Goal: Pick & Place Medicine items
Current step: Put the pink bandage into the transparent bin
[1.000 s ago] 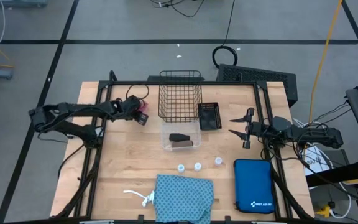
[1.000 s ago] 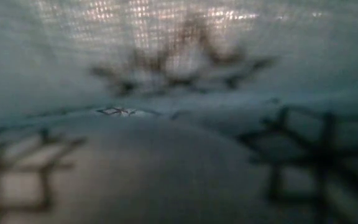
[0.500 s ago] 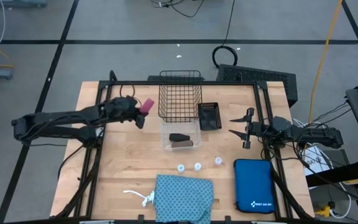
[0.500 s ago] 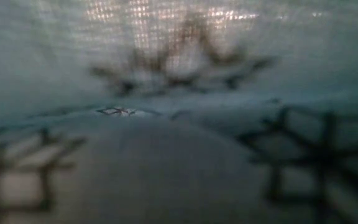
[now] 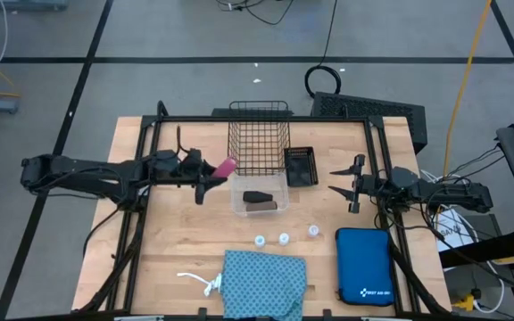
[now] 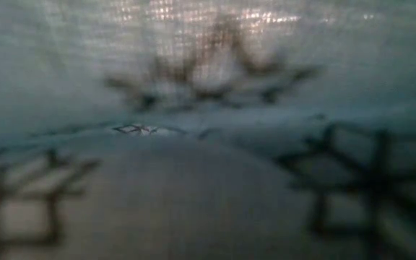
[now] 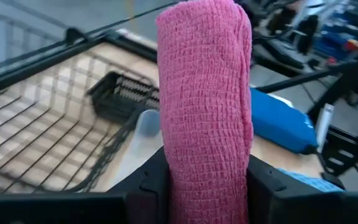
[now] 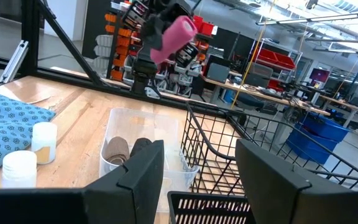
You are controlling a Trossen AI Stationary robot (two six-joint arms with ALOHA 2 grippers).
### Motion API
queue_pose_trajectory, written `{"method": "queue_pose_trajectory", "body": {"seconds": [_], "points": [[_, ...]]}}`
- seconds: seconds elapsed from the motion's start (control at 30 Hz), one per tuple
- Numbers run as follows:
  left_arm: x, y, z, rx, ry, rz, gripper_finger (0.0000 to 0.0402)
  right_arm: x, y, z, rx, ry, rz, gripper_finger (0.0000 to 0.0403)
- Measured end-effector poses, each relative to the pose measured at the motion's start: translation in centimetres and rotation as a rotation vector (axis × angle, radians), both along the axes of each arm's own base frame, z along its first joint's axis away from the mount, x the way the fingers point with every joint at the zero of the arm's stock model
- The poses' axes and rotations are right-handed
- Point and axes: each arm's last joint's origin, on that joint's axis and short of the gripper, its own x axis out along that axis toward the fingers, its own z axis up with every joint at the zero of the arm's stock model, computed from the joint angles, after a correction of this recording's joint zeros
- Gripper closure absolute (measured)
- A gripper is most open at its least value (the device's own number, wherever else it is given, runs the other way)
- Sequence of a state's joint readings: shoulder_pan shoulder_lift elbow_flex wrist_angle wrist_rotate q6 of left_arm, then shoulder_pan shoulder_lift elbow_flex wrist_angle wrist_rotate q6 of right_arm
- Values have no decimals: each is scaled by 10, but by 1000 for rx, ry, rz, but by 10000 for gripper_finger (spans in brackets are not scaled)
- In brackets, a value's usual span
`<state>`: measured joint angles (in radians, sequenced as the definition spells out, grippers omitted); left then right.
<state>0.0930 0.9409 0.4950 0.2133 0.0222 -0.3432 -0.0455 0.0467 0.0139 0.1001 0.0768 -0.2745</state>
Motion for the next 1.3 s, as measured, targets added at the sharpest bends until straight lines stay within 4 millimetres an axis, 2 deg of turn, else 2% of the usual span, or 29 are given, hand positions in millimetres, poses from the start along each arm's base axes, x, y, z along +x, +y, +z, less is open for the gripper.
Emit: {"method": "queue_pose_trajectory", "body": {"seconds": [0.3,0.57,0.7,0.9,1.3], "points": [[23,-9,-6,90,10,-66,277,0,0,0,0,0,0,211],[62,-7,0,160,213,-106,275,0,0,0,0,0,0,213],[83,-7,-5,222,293,-139,277,0,0,0,0,0,0,211],[105,-6,-22,271,366,-172,271,0,0,0,0,0,0,213],[121,-6,-71,304,521,-235,269,0,0,0,0,0,0,212]]}}
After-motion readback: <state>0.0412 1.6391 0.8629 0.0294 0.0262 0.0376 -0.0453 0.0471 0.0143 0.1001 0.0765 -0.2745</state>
